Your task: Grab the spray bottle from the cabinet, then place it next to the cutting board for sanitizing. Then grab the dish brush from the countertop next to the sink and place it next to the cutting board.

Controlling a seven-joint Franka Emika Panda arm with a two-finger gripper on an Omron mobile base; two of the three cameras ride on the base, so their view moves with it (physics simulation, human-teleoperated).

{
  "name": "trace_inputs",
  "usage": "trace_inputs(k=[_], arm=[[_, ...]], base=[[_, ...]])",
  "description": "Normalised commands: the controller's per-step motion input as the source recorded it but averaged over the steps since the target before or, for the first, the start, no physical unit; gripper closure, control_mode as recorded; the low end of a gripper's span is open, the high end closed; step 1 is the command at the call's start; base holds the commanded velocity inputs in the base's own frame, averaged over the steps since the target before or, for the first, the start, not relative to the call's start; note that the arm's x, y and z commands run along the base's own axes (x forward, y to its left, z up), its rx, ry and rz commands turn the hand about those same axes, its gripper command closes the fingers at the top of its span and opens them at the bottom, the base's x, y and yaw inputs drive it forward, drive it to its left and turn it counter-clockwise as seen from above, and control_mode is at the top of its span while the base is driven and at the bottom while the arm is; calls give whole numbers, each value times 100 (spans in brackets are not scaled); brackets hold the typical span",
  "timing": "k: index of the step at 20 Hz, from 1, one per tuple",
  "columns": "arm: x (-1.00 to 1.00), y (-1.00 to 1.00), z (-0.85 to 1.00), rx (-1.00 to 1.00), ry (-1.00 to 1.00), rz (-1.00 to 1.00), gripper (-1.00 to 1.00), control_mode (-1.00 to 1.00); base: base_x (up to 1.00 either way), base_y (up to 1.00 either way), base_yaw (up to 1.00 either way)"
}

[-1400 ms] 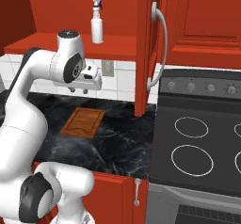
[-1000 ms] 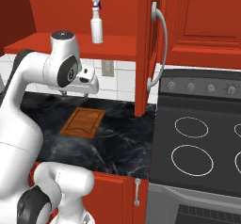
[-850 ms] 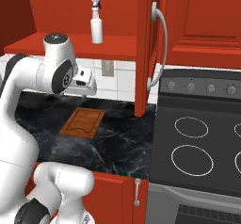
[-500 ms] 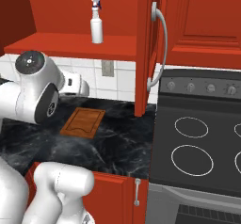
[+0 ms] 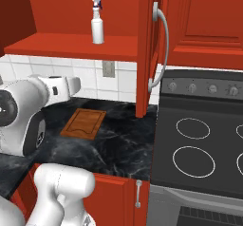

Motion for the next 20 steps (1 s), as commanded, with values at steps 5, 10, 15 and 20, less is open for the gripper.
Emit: trace_inputs(k=[5,10,15,20], arm=[[-7,0,87,0,-38,0,-100,-100],[0,0,75,0,-31,0,-100,-100],[17,1,10,0,0,0,-100,-100],[46,15,4,-2,12,0,-100,-100]], base=[[0,0,0],[0,0,0],[0,0,0],[0,0,0]])
